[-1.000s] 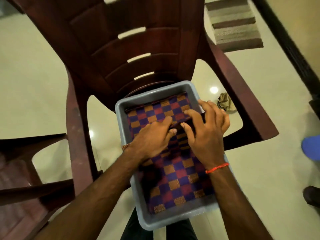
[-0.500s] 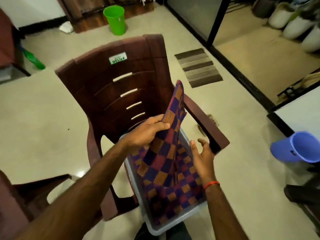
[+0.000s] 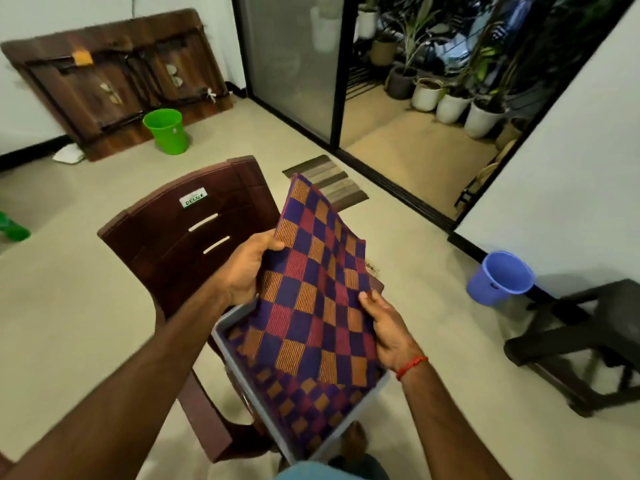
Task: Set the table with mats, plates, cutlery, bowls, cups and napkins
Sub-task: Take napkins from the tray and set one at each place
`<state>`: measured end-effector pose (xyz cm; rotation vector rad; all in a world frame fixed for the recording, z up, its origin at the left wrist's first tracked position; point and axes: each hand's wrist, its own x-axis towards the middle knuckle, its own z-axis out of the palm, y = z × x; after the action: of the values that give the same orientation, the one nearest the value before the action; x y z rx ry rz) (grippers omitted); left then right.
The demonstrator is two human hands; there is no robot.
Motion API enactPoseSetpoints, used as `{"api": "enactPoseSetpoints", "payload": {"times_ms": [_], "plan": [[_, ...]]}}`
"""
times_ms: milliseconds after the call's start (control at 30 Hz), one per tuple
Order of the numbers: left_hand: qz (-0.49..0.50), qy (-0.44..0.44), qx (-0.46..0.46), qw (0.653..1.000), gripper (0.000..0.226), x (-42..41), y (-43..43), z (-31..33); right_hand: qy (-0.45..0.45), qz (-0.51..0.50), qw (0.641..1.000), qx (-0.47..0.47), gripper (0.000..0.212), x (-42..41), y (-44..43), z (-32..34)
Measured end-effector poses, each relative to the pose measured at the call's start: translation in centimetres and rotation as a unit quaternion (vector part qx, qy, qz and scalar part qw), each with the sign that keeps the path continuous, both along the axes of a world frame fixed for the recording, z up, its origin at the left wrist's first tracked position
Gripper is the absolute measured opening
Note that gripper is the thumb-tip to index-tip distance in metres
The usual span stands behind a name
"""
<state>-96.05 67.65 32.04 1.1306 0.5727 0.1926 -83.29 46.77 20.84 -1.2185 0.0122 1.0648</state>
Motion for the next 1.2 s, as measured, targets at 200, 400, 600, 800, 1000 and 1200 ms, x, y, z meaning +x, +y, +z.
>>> {"api": "enactPoseSetpoints", "payload": {"times_ms": [200, 400, 600, 800, 1000, 1200], "plan": [[-0.048, -0.02, 0.012, 0.999, 0.037, 0.1, -1.9, -0.2, -0.089, -0.023, 0.996, -0.013, 0.031, 0.6, -5.3, 4.4], [-0.091, -0.023, 0.076, 0.993, 0.085, 1.2, -4.9, -1.1, -0.055, -0.098, 0.993, 0.03, 0.028, 0.5, -9.9, 7.5], [-0.13, -0.051, 0.088, 0.986, 0.062, 2.4, -7.9, -1.4, -0.082, -0.144, 0.986, -0.011, 0.022, 0.5, -13.5, 8.9], [-0.131, -0.058, 0.068, 0.987, 0.04, 2.3, -11.8, -1.5, -0.159, -0.214, 0.964, 0.008, 0.044, -0.1, -18.6, 9.9], [-0.069, -0.046, 0.082, 0.993, 0.036, 2.0, -14.5, 0.5, -0.29, -0.229, 0.928, 0.047, 0.055, -1.2, -21.8, 12.3], [-0.05, -0.078, 0.053, 0.994, 0.013, 1.2, -14.3, 1.5, -0.397, -0.188, 0.898, 0.022, 0.058, -2.5, -23.8, 14.4]]}}
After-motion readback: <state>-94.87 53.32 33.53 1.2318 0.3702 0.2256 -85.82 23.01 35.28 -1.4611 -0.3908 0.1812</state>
